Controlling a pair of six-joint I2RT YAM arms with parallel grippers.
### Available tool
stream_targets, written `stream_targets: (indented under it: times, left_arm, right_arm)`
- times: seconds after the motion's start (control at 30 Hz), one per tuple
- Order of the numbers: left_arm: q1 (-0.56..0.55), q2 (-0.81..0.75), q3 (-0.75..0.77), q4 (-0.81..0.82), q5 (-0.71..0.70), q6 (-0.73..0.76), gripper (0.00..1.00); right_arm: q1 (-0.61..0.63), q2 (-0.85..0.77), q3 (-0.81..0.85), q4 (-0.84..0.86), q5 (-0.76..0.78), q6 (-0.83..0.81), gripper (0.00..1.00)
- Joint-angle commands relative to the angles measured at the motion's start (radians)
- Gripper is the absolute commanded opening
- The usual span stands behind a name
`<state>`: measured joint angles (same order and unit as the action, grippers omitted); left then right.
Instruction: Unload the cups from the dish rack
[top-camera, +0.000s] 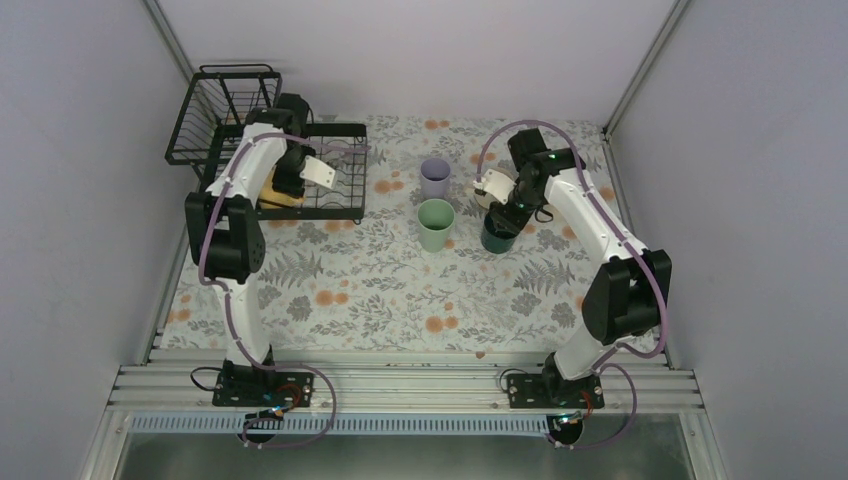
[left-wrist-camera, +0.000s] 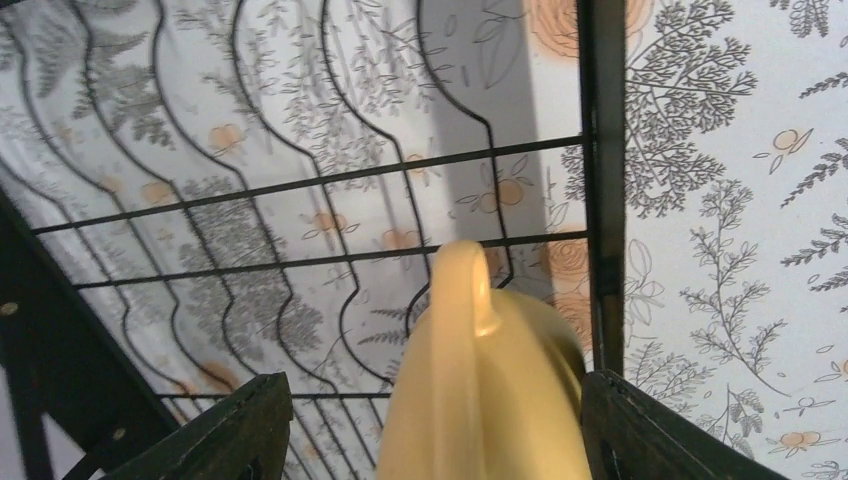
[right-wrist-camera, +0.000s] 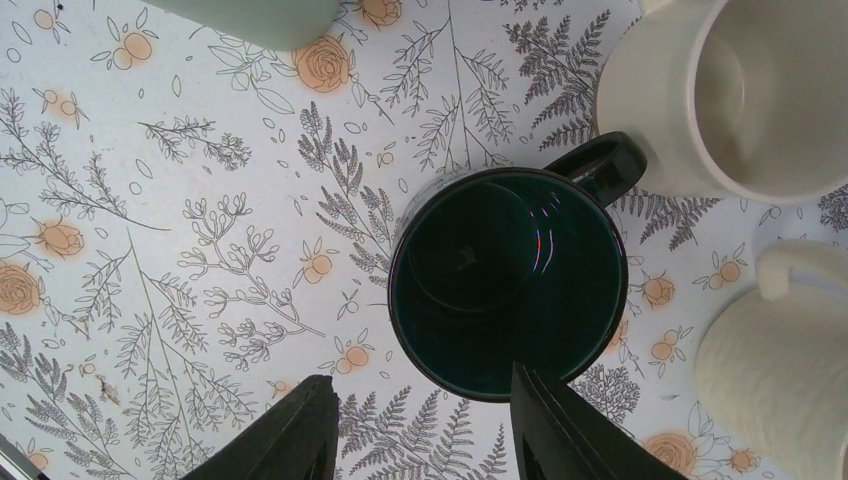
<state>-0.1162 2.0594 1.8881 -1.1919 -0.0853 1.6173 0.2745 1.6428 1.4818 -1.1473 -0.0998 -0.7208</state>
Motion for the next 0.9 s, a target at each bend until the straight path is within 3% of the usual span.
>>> stream_targets:
  times: [0.0, 0.37, 0.6, 0.87]
  left_arm:
    - [-0.003, 0.009, 0.069, -0.067, 0.024, -0.007, 0.72]
    - [0.001, 0.144, 0.195, -0.126, -0.010, -0.049, 0.68]
    - [0.007, 0.154, 0.138, -0.047, -0.075, -0.040, 0.66]
    - [0.012, 0.194, 0.137, -0.076, -0.091, -0.058, 0.39]
  right_arm:
    - [0.008, 0.003, 0.008, -0.014, -0.020, -0.013, 0.46]
    - [0.008, -0.023, 0.037, -0.006, -0.018, -0.004, 0.48]
    - [0.006, -0.073, 0.040, 0.005, -0.018, 0.004, 0.51]
    - [0.008, -0.095, 0.058, 0.000, -0.030, 0.013, 0.55]
